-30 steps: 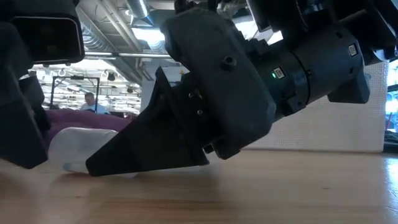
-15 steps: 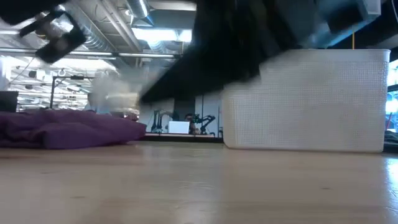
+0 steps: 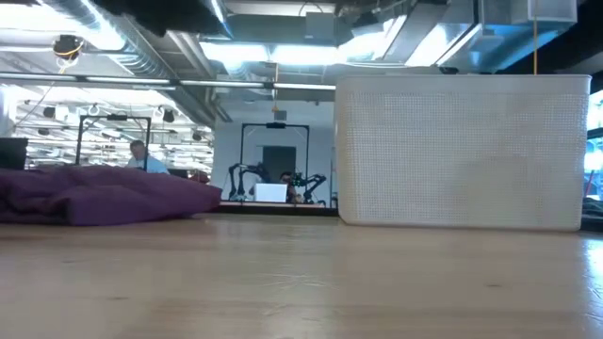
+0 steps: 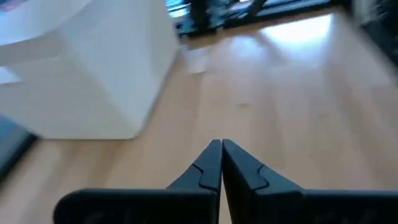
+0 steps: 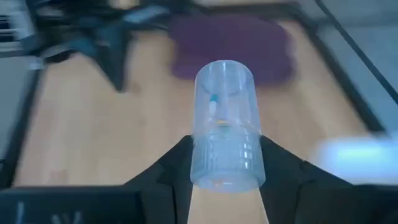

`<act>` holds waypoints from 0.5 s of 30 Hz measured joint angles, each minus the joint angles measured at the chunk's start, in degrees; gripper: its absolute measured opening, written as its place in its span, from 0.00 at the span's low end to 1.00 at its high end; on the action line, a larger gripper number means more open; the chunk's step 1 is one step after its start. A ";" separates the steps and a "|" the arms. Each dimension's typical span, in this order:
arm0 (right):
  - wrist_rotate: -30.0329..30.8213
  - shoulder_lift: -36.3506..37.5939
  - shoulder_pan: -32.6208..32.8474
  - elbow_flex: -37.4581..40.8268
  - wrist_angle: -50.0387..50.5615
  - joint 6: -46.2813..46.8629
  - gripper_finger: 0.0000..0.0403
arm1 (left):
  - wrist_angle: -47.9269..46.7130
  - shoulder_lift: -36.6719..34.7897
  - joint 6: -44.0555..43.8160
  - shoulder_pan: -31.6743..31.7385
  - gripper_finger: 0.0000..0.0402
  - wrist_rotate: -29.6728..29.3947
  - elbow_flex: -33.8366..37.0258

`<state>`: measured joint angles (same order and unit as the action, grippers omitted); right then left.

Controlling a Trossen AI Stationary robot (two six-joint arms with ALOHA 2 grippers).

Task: Pick & place medical supplies in basket/bin
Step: Put the transparent pill bottle into the white bin

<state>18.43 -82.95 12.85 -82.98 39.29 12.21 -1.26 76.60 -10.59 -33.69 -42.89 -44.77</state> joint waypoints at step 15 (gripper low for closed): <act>-18.61 0.31 -34.85 -12.32 43.98 -2.16 0.35 | -9.06 0.04 1.32 12.13 0.02 2.53 0.02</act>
<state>-0.18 -82.64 -21.99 -95.30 83.27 10.05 -10.32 76.64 -9.27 -21.57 -40.36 -44.75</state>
